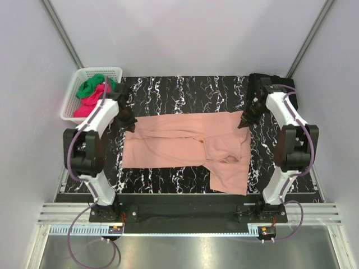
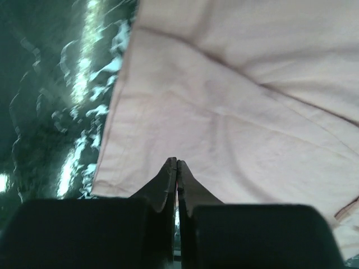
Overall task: Fold and stack the t-shirts
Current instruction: Fold the tshirt
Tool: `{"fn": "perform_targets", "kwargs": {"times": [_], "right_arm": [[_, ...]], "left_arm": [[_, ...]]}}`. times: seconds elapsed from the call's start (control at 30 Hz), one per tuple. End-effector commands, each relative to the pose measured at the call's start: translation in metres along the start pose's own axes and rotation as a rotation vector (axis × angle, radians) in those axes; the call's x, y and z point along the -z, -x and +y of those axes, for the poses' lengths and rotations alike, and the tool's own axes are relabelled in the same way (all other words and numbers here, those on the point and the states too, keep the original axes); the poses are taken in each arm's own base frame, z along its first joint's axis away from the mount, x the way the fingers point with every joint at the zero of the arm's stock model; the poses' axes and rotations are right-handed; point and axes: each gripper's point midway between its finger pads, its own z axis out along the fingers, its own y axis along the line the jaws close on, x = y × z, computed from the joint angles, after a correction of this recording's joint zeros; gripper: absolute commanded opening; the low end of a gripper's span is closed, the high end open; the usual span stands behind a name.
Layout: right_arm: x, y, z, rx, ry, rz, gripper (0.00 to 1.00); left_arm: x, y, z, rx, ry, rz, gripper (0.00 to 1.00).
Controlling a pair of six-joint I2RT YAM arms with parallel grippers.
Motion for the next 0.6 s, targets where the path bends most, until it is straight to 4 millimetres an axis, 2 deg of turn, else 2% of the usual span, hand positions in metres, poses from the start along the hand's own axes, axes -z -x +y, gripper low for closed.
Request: {"fn": "perform_targets", "kwargs": {"times": [0.0,0.07,0.1,0.13,0.17,0.2,0.23,0.27,0.3,0.37,0.4,0.47,0.57], "right_arm": [[-0.003,0.021,0.017,0.107,0.056,0.017,0.00],[-0.016,0.027,0.022,0.106,0.071,0.046,0.00],[-0.015,0.037,0.028,0.109,0.077,0.025,0.00],[-0.020,0.041,0.030,0.109,0.075,0.027,0.00],[-0.033,0.044,0.029,0.099,0.073,0.058,0.00],[-0.033,0.051,0.037,0.108,0.092,0.052,0.00],[-0.037,0.053,0.040,0.105,0.098,0.070,0.00],[-0.052,0.053,0.037,0.096,0.084,0.109,0.00],[-0.048,0.062,0.043,0.101,0.092,0.098,0.00],[-0.060,0.067,0.042,0.092,0.079,0.119,0.00],[-0.056,0.073,0.049,0.100,0.091,0.107,0.00],[-0.057,0.079,0.050,0.095,0.084,0.105,0.00],[-0.072,0.080,0.049,0.071,0.071,0.132,0.00]], "left_arm": [[0.000,0.027,-0.019,-0.107,-0.012,-0.054,0.00],[-0.012,0.031,-0.028,-0.103,-0.035,-0.040,0.00],[-0.014,0.034,-0.031,-0.103,-0.036,-0.041,0.00],[-0.019,0.041,-0.036,-0.103,-0.038,-0.044,0.00],[-0.022,0.045,-0.038,-0.105,-0.038,-0.044,0.00],[-0.021,0.055,-0.045,-0.106,-0.051,-0.063,0.00],[-0.026,0.054,-0.051,-0.107,-0.071,-0.031,0.00],[-0.040,0.054,-0.052,-0.100,-0.069,0.006,0.00],[-0.037,0.062,-0.061,-0.100,-0.093,0.009,0.00],[-0.049,0.066,-0.065,-0.098,-0.079,0.037,0.00],[-0.042,0.074,-0.072,-0.100,-0.098,0.024,0.00],[-0.045,0.080,-0.075,-0.098,-0.096,0.039,0.00],[-0.051,0.084,-0.080,-0.086,-0.113,0.084,0.00]]}}
